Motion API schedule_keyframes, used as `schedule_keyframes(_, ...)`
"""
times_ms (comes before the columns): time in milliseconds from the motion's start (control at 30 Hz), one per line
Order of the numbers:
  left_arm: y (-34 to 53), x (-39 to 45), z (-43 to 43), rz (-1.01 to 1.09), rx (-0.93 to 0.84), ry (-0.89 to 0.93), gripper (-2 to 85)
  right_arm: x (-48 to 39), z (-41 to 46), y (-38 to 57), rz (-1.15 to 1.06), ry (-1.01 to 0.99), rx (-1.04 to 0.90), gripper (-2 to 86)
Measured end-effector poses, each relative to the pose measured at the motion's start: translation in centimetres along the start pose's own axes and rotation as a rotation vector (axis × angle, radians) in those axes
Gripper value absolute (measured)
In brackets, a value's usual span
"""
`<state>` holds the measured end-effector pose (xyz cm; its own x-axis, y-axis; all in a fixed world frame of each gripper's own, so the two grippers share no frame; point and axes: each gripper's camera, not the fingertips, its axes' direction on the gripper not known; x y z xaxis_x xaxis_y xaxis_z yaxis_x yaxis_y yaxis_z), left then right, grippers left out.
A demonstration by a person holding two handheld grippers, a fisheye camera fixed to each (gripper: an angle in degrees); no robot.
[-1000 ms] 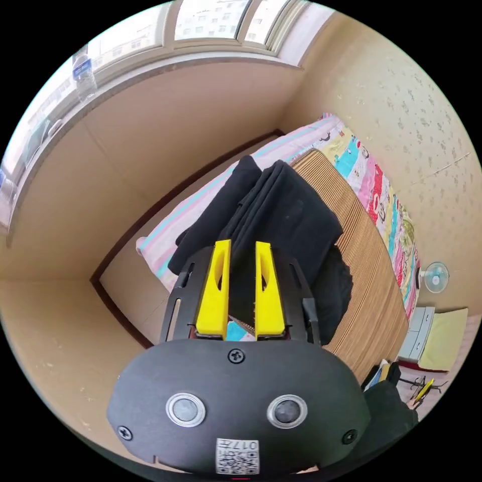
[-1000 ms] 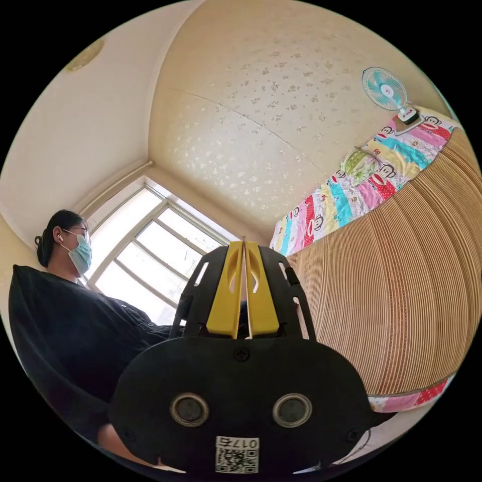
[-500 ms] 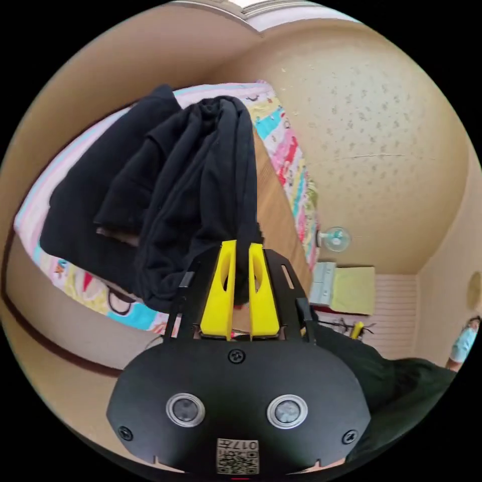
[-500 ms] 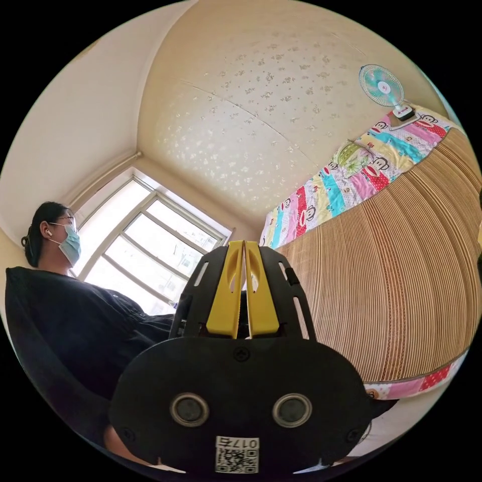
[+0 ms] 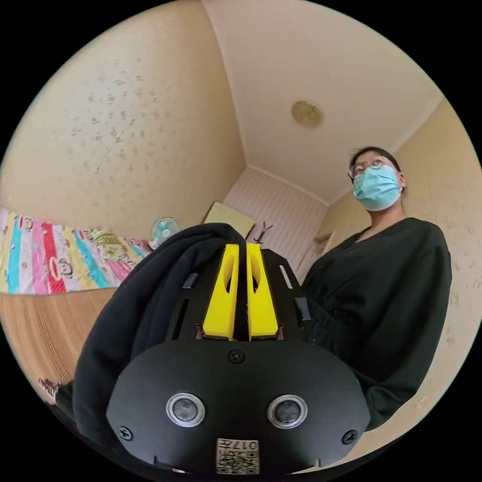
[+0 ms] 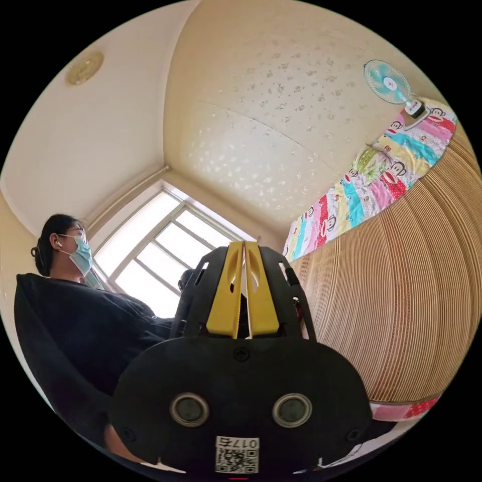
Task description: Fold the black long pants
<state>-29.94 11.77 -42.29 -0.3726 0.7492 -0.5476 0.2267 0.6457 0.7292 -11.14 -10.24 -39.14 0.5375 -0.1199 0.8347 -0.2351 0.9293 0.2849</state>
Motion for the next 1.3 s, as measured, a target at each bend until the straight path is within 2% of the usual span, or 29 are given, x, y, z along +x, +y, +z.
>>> schedule_keyframes(133, 0.0, 3.8, 9.9, 0.097, 0.06, 0.284, 0.8, -0.5, 3.8, -4.1, -0.095, -0.074, -0.33, 6.4)
schedule_keyframes(233, -0.3, 5.3, 16.0, 0.112, -0.015, 0.371, 0.8, 0.2, 6.9, -6.4, -0.064, -0.145, -0.478, 11.1)
schedule_keyframes(300, -0.2, 6.0, 20.1, 0.12, -0.085, 0.423, 0.8, 1.8, 8.8, -7.6, 0.066, -0.136, -0.54, 13.0)
schedule_keyframes(367, 0.5, 6.7, 25.2, 0.091, -0.204, 0.469, 0.9, 6.6, 12.3, -7.6, 0.423, -0.163, -0.767, 15.1)
schedule_keyframes(400, 1.5, 7.1, 28.4, 0.055, -0.264, 0.453, 0.8, 7.6, 12.5, -7.6, 0.474, -0.198, -0.773, 15.7)
schedule_keyframes(500, 5.1, 8.0, 34.0, 0.011, -0.354, 0.483, 0.8, 12.4, 12.1, -6.3, 0.717, -0.488, -0.644, 22.6)
schedule_keyframes(567, 7.0, 8.2, 35.8, -0.026, -0.335, 0.516, 0.8, 14.3, 12.0, -5.2, 0.807, -0.665, -0.519, 24.2)
schedule_keyframes(600, 8.3, 7.8, 36.9, -0.074, -0.322, 0.532, 0.8, 14.3, 12.2, -5.2, 0.802, -0.688, -0.508, 24.4)
schedule_keyframes(667, 9.6, 7.4, 38.4, -0.131, -0.344, 0.537, 0.8, 13.1, 13.6, -6.2, 0.696, -0.718, -0.518, 24.7)
schedule_keyframes(733, 10.2, 7.4, 40.3, -0.141, -0.443, 0.489, 0.8, 11.7, 15.1, -7.4, 0.588, -0.73, -0.547, 23.7)
schedule_keyframes(833, 10.2, 8.1, 42.9, -0.082, -0.592, 0.405, 1.3, 9.4, 16.9, -9.7, 0.45, -0.805, -0.513, 16.8)
schedule_keyframes(933, 10.3, 8.3, 44.9, -0.06, -0.694, 0.298, 2.4, 6.3, 16.6, -13.1, 0.308, -0.907, -0.384, 7.8)
schedule_keyframes(1033, 10.8, 6.9, 45.3, -0.086, -0.749, 0.199, 4.1, 2.4, 14.1, -17.1, 0.105, -1.074, -0.246, 4.6)
schedule_keyframes(1167, 10.9, 3.4, 40.2, -0.167, -0.582, 0.185, 5.6, -3.0, 8.4, -21.0, -0.168, -1.243, -0.1, 2.8)
schedule_keyframes(1300, 12.2, -3.5, 30.7, -0.467, -0.256, -0.044, 6.5, -6.2, 3.9, -21.7, -0.362, -1.232, -0.023, 2.1)
